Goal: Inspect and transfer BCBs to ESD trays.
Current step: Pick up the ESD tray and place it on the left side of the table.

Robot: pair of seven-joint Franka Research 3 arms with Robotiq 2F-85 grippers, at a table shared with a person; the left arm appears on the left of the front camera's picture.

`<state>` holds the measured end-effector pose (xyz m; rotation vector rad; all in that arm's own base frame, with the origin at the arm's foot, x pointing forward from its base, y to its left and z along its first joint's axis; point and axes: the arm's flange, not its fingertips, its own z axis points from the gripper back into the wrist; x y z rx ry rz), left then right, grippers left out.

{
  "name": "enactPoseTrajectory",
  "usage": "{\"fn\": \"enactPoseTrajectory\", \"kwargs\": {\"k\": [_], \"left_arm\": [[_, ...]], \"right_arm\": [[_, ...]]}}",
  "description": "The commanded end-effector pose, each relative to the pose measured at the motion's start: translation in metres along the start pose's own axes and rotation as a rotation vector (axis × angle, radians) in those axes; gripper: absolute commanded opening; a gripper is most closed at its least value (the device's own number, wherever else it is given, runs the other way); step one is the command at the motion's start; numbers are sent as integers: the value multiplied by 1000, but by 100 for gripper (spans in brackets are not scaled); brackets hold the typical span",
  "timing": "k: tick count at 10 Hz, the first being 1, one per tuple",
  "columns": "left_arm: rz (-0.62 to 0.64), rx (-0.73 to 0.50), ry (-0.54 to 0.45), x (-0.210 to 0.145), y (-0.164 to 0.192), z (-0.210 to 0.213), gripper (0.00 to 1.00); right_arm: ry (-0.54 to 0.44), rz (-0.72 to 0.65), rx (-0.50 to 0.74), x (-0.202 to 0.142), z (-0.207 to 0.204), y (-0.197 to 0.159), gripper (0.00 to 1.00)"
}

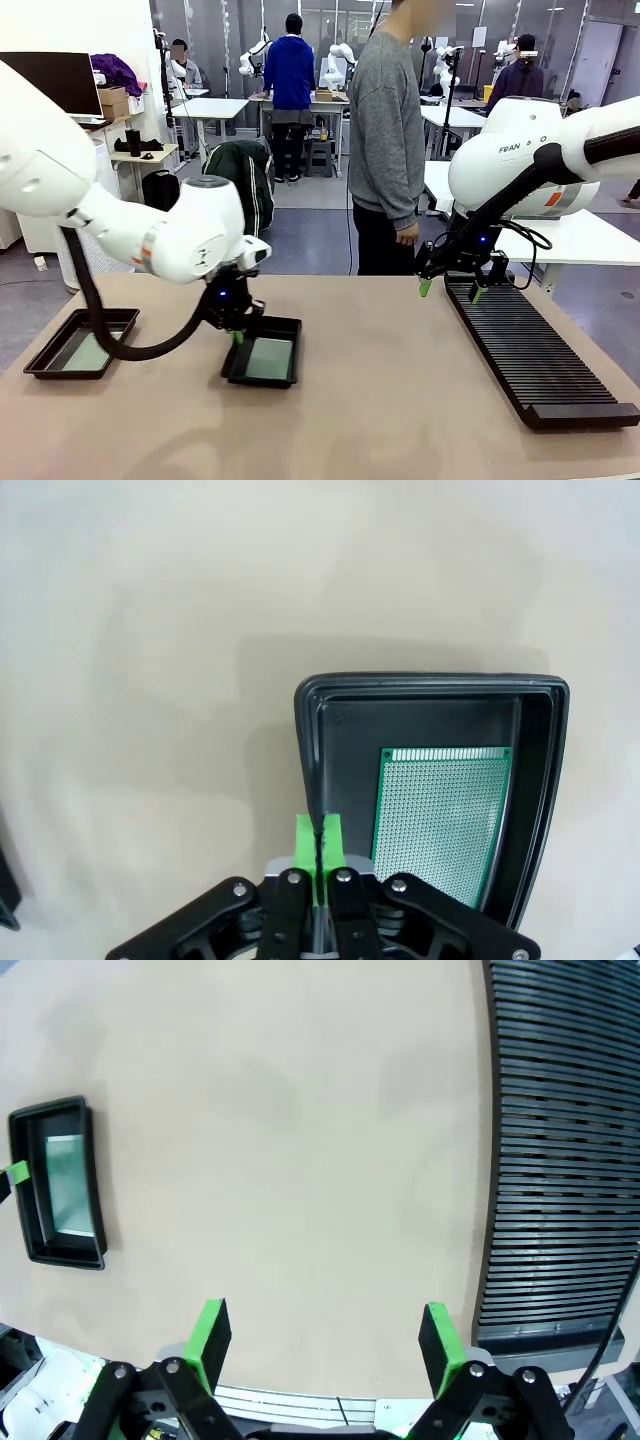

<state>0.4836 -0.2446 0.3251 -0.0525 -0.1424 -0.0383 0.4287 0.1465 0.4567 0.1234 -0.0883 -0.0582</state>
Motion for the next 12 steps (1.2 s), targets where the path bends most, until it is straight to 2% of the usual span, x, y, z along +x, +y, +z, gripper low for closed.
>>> {"fn": "enactPoseTrajectory", "kwargs": {"k": [1,2,6,12], "left_arm": [[-10,-33,-3,-10,43,9,3],[-7,-40,-1,-11,68,13,3],[4,-35,-7,-9,135,29,3],[55,-49,11,-1,184,21,3]], "right_arm": [[1,1,-1,0,0,0,100],[1,1,-1,0,0,0,100],[1,1,-1,0,0,0,100],[1,1,-1,0,0,0,100]]}}
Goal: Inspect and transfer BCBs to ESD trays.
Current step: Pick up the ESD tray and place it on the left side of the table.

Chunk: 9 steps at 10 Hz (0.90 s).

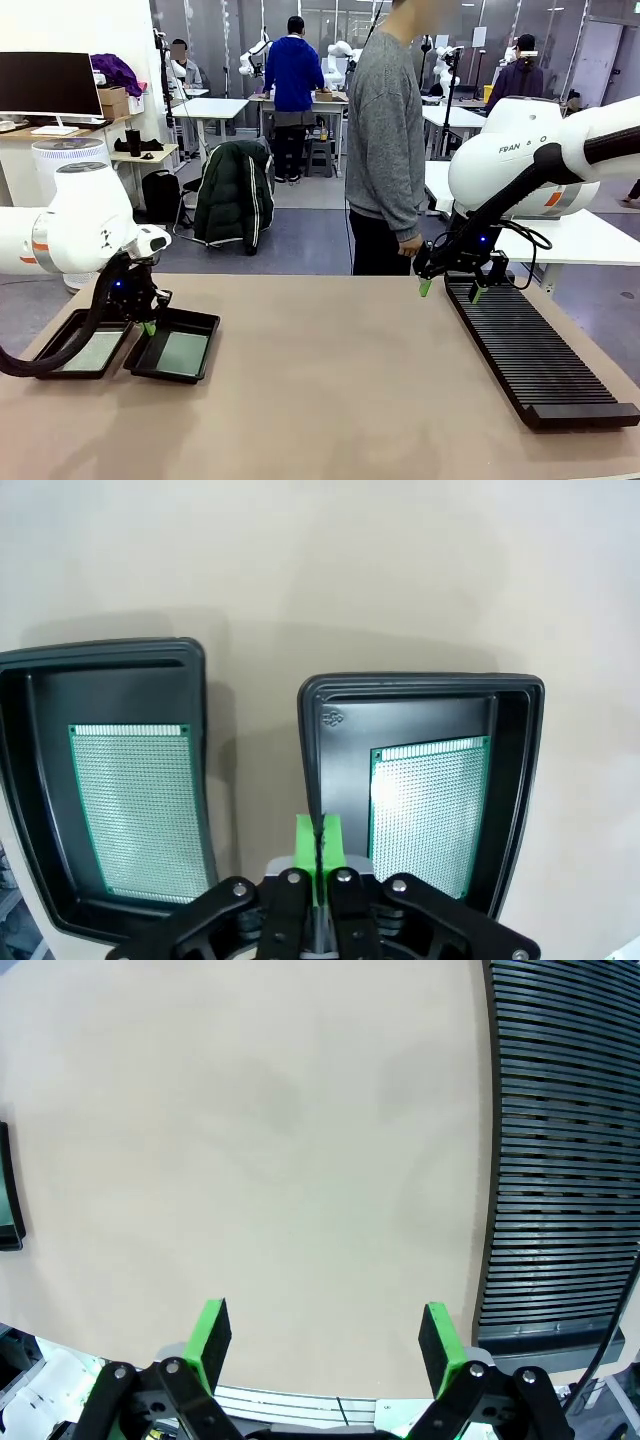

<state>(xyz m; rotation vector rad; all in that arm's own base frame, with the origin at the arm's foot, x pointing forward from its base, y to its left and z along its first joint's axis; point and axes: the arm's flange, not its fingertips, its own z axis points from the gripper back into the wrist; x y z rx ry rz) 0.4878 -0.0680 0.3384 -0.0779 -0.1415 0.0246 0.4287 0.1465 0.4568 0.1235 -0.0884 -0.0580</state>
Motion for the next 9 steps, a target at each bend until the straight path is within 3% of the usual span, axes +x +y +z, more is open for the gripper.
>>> {"fn": "enactPoseTrajectory", "kwargs": {"k": [1,9], "left_arm": [[-4,-12,16,3,10,-4,3],[26,32,22,18,17,-15,3]], "right_arm": [[1,1,-1,0,-1,0,100],[1,1,-1,0,-1,0,100]]}}
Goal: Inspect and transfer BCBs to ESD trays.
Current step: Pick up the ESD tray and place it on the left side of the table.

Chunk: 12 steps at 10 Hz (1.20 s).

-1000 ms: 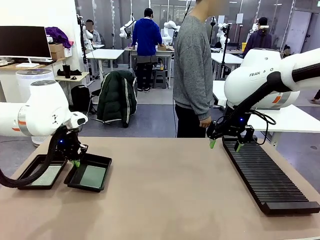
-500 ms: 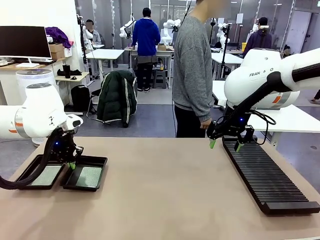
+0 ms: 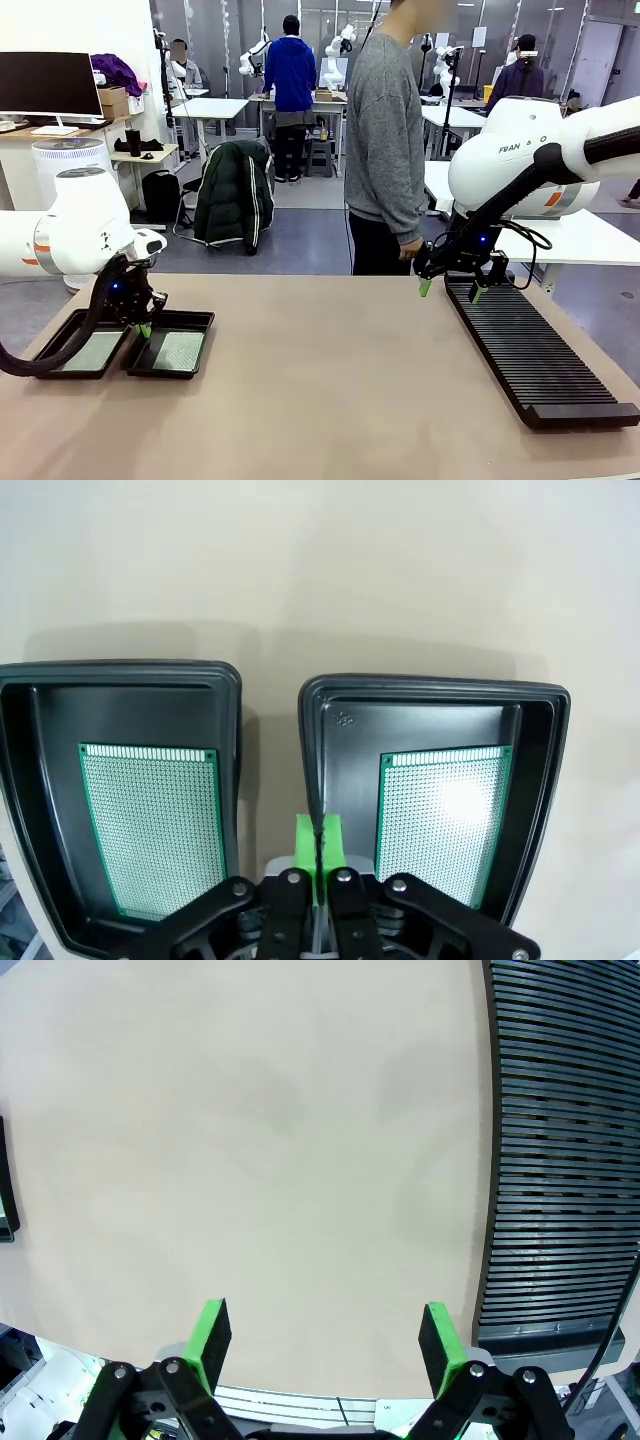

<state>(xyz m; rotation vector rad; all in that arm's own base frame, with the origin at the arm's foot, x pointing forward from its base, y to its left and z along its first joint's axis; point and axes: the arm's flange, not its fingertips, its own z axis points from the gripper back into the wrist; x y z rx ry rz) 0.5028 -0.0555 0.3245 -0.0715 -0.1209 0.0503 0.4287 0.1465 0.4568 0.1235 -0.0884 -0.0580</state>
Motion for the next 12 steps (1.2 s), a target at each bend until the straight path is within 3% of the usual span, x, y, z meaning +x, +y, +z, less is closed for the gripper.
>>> {"fn": "enactPoseTrajectory", "kwargs": {"k": [1,5,6,7,8,10,11,12], "left_arm": [[1,-4,-1,-1,0,1,3],[-1,0,0,0,-1,0,3],[-21,-8,11,-1,-1,1,48],[-23,5,3,-1,-2,3,55],[-26,9,3,-1,-4,5,100],[-38,17,-1,-1,-6,11,100],[-45,18,-2,-2,-7,15,80],[-49,32,-5,-4,-8,19,90]], "right_arm": [[1,1,-1,0,-1,0,100],[1,1,-1,0,-1,0,100],[1,1,-1,0,-1,0,100],[1,1,-1,0,-1,0,100],[1,1,-1,0,-1,0,100],[1,1,-1,0,-1,0,100],[1,1,-1,0,-1,0,100],[1,1,-1,0,-1,0,100]]}}
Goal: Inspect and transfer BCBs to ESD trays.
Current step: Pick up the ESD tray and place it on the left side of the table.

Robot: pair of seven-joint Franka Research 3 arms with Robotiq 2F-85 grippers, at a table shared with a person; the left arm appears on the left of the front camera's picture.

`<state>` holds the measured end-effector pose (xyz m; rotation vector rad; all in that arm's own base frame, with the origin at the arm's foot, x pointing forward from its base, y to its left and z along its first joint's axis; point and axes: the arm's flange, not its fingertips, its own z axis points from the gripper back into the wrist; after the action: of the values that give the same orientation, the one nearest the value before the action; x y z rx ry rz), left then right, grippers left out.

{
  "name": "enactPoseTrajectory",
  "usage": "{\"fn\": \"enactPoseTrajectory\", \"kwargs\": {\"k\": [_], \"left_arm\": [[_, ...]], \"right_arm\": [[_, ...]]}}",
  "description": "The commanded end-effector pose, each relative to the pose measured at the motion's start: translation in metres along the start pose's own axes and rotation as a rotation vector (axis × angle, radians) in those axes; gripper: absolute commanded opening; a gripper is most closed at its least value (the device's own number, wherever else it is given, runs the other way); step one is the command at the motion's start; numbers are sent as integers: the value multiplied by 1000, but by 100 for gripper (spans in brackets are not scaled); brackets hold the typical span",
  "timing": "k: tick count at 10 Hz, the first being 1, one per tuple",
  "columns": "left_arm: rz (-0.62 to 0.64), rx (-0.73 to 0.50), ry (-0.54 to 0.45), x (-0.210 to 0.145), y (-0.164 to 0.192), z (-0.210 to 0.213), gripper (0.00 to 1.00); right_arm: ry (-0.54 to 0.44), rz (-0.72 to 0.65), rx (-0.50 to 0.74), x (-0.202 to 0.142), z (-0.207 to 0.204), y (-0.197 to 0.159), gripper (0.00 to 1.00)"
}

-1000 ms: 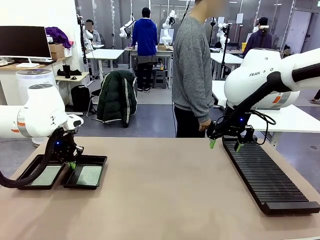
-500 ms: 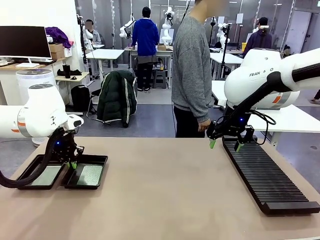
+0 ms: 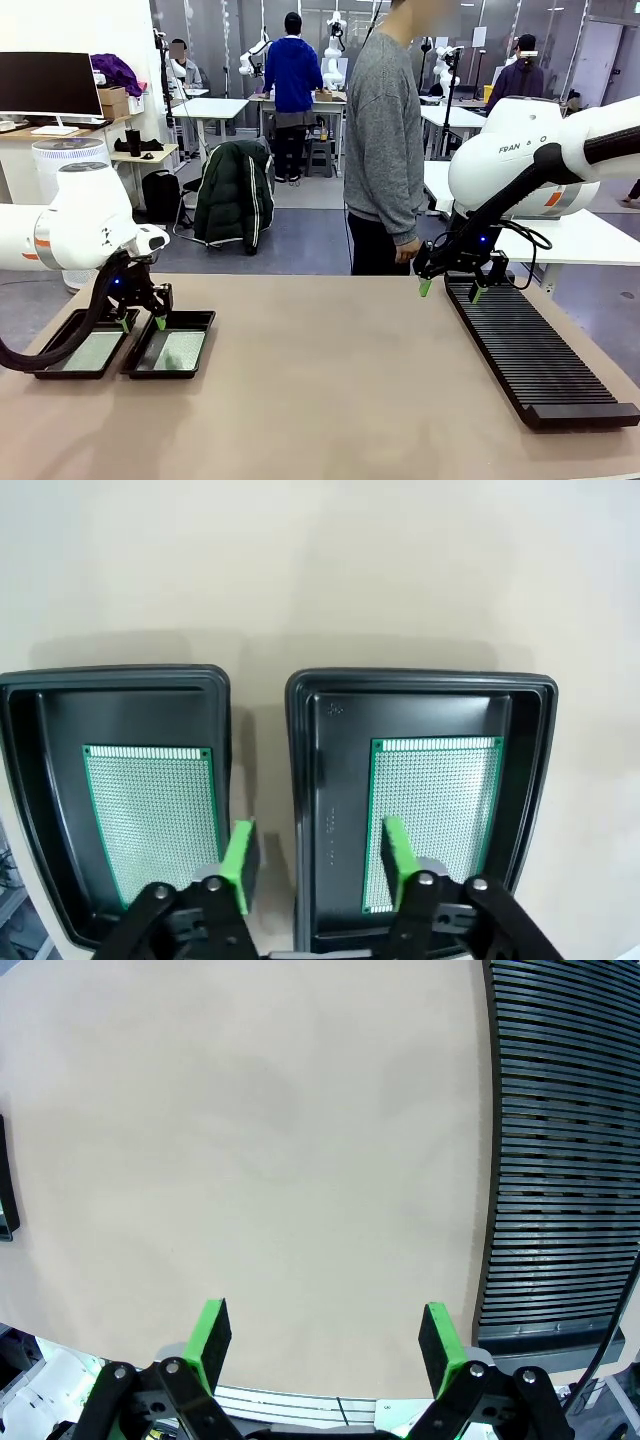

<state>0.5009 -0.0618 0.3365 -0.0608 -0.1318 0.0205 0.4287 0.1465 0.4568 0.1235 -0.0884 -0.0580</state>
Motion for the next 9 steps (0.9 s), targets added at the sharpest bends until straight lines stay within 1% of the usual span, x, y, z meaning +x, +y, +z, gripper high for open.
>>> {"fn": "enactPoseTrajectory", "kwargs": {"k": [1,3,5,9], "left_arm": [[-36,11,5,-5,-2,11,100],[-43,1,-1,-6,-4,18,100],[-55,19,-9,-8,-8,32,100],[-106,26,-13,-18,-19,91,100]], "right_arm": [[1,1,-1,0,-1,0,100],[1,1,-1,0,-1,0,100],[1,1,-1,0,-1,0,100],[1,1,-1,0,-1,0,100]]}}
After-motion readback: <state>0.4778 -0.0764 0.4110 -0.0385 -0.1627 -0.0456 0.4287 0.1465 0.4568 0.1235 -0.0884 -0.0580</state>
